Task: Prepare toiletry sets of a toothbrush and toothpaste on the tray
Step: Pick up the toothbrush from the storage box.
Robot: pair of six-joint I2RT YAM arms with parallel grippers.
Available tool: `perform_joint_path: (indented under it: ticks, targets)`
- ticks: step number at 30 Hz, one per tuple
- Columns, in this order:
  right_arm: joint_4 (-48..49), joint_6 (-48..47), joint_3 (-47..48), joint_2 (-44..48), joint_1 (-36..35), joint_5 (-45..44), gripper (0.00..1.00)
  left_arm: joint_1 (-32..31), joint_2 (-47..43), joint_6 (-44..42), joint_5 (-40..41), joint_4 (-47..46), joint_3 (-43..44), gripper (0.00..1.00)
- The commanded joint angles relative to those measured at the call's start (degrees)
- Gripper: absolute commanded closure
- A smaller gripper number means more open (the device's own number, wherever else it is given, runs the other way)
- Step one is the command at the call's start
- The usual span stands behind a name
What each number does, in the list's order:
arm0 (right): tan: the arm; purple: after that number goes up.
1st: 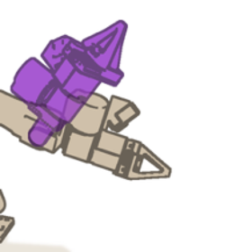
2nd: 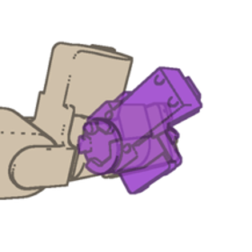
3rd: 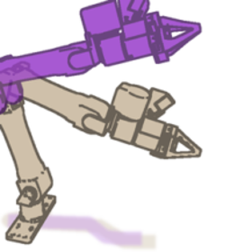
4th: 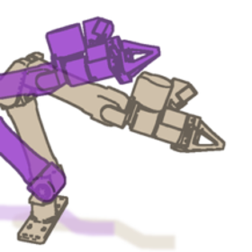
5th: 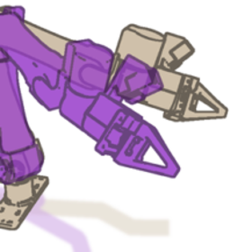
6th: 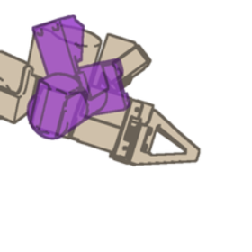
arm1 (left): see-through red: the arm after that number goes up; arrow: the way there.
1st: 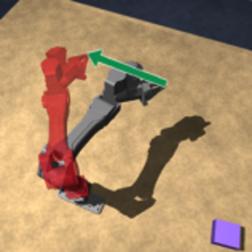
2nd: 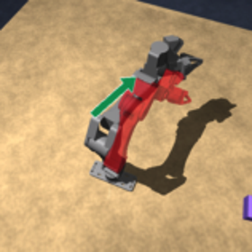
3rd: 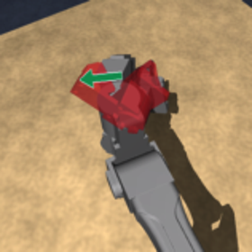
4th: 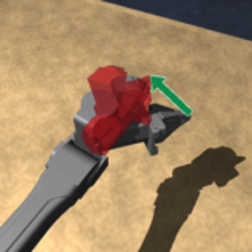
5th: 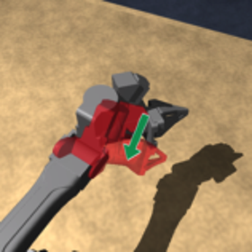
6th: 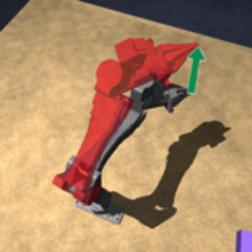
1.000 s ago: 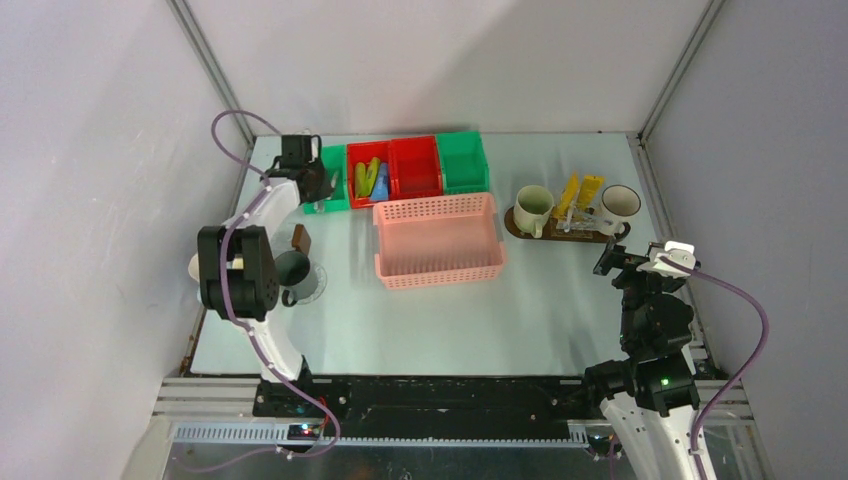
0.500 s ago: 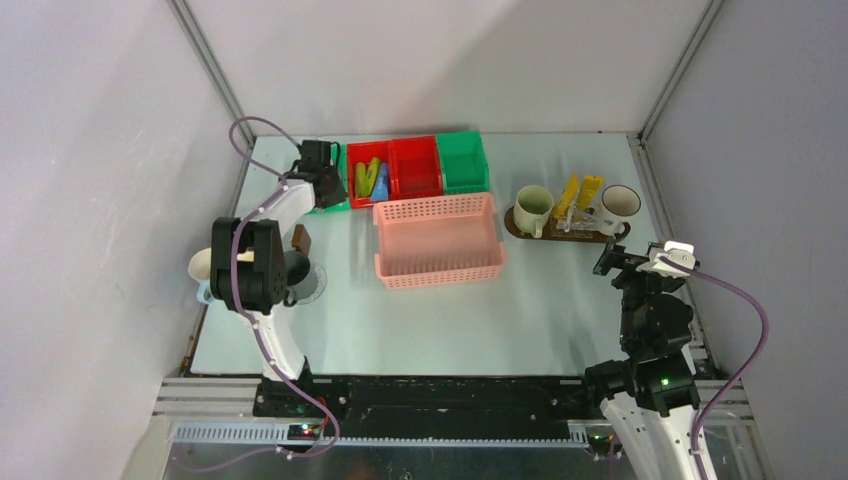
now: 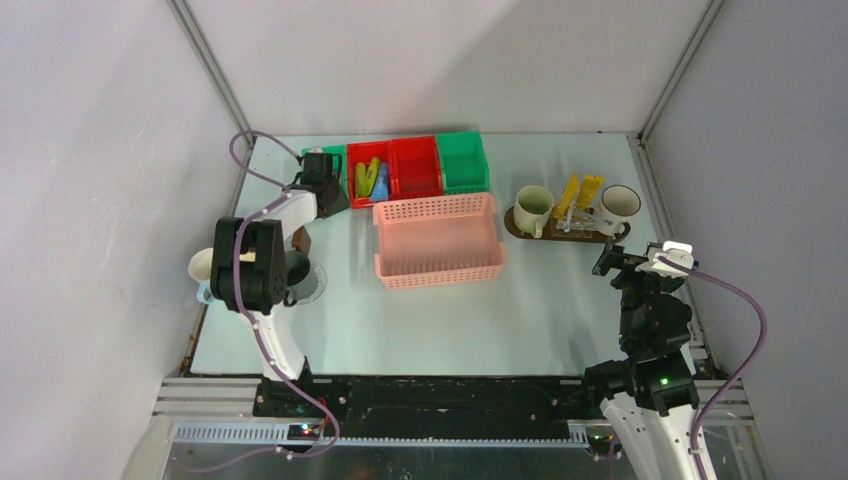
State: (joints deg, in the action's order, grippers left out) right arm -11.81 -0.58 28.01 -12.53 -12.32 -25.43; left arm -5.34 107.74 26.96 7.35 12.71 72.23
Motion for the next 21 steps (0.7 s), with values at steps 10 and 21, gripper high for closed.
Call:
perform_joint_path:
  ticks: [10,21]
  targets:
    - [2.03,0.32,-0.32,0.32,-0.33,-0.38,0.08,0.16,-3.84,1.35,1.33,-11.82,-5.32,0.68]
    - [2.03,0.32,-0.32,0.85,-0.64,-0.12,0.08,0.08,-9.97,-1.93,0.89,-7.23,-5.98,0.96]
